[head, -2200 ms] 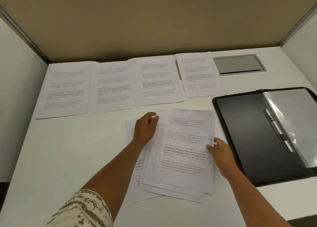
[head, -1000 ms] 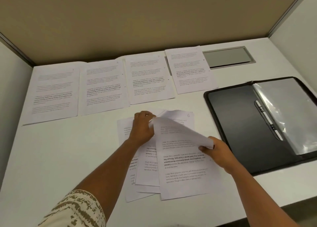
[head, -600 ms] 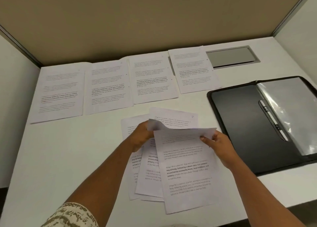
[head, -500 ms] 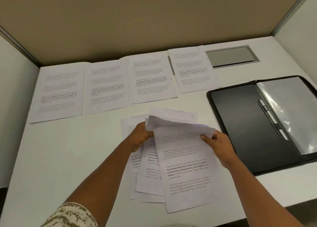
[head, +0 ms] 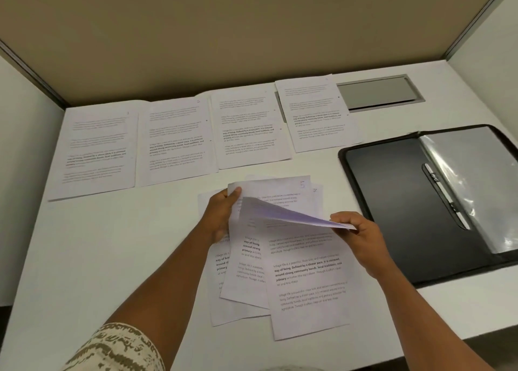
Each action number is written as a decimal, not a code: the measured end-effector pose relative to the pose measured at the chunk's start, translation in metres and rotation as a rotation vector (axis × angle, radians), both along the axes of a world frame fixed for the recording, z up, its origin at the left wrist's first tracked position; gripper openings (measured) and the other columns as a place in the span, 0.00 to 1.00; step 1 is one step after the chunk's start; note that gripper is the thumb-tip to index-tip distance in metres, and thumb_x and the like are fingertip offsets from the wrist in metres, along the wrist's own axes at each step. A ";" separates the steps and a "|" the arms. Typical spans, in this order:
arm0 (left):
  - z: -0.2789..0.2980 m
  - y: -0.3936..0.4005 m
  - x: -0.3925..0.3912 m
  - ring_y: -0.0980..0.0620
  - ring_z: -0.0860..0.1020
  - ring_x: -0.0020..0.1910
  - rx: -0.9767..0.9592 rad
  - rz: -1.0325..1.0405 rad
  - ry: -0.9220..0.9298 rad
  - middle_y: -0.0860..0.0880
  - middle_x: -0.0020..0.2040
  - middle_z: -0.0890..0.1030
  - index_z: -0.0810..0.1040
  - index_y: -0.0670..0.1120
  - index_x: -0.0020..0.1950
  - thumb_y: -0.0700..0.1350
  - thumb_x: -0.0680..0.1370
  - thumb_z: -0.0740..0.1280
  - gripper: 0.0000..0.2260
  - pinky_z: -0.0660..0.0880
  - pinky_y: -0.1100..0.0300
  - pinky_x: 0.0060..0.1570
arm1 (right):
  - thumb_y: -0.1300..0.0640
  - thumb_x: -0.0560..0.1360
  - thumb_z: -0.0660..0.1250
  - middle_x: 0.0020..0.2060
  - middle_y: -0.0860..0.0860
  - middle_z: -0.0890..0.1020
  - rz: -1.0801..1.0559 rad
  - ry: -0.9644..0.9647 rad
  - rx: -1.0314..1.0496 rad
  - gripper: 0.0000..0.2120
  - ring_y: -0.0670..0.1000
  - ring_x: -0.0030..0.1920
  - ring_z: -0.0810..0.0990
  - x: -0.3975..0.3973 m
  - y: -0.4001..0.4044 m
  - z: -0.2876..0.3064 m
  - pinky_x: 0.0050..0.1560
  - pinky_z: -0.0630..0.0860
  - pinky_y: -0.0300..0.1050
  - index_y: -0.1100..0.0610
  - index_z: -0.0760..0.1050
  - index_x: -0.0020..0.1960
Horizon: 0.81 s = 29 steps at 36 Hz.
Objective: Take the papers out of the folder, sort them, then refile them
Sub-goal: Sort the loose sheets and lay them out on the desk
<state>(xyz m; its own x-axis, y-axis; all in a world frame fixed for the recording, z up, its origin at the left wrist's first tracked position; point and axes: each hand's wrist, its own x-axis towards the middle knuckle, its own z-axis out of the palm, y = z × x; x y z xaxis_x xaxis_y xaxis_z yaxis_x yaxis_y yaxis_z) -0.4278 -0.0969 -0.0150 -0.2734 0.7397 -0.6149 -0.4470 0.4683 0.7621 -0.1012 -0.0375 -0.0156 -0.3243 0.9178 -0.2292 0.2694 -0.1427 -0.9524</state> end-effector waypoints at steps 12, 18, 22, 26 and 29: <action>0.001 -0.003 -0.002 0.43 0.82 0.55 0.034 -0.115 -0.024 0.43 0.56 0.85 0.81 0.47 0.61 0.56 0.74 0.70 0.20 0.79 0.46 0.56 | 0.61 0.77 0.71 0.57 0.47 0.83 0.047 -0.015 -0.114 0.11 0.47 0.56 0.82 -0.011 0.009 0.009 0.49 0.79 0.36 0.56 0.82 0.59; -0.002 -0.003 -0.012 0.42 0.83 0.55 0.098 0.150 0.305 0.46 0.53 0.86 0.84 0.49 0.56 0.54 0.81 0.67 0.12 0.79 0.43 0.58 | 0.59 0.81 0.66 0.52 0.52 0.86 -0.048 0.037 -0.144 0.10 0.52 0.50 0.86 -0.016 0.011 0.011 0.47 0.84 0.45 0.56 0.79 0.62; 0.007 -0.008 -0.019 0.54 0.81 0.49 0.153 0.247 0.548 0.54 0.48 0.84 0.82 0.53 0.50 0.49 0.83 0.64 0.08 0.77 0.55 0.57 | 0.55 0.83 0.63 0.54 0.50 0.83 -0.127 -0.156 -0.096 0.09 0.50 0.51 0.84 -0.013 0.014 -0.003 0.47 0.82 0.46 0.52 0.75 0.63; 0.009 -0.015 -0.030 0.56 0.74 0.40 0.144 0.288 0.632 0.52 0.39 0.79 0.79 0.43 0.43 0.48 0.83 0.63 0.13 0.73 0.57 0.47 | 0.57 0.84 0.60 0.56 0.50 0.80 -0.154 -0.305 -0.069 0.12 0.53 0.55 0.80 -0.012 0.018 -0.010 0.52 0.78 0.51 0.51 0.72 0.66; 0.012 -0.025 -0.036 0.54 0.74 0.40 0.120 0.324 0.613 0.51 0.40 0.79 0.79 0.43 0.43 0.48 0.83 0.63 0.12 0.73 0.56 0.46 | 0.59 0.83 0.60 0.59 0.52 0.78 -0.154 -0.376 -0.047 0.17 0.55 0.57 0.78 -0.016 0.019 -0.008 0.55 0.77 0.52 0.54 0.69 0.71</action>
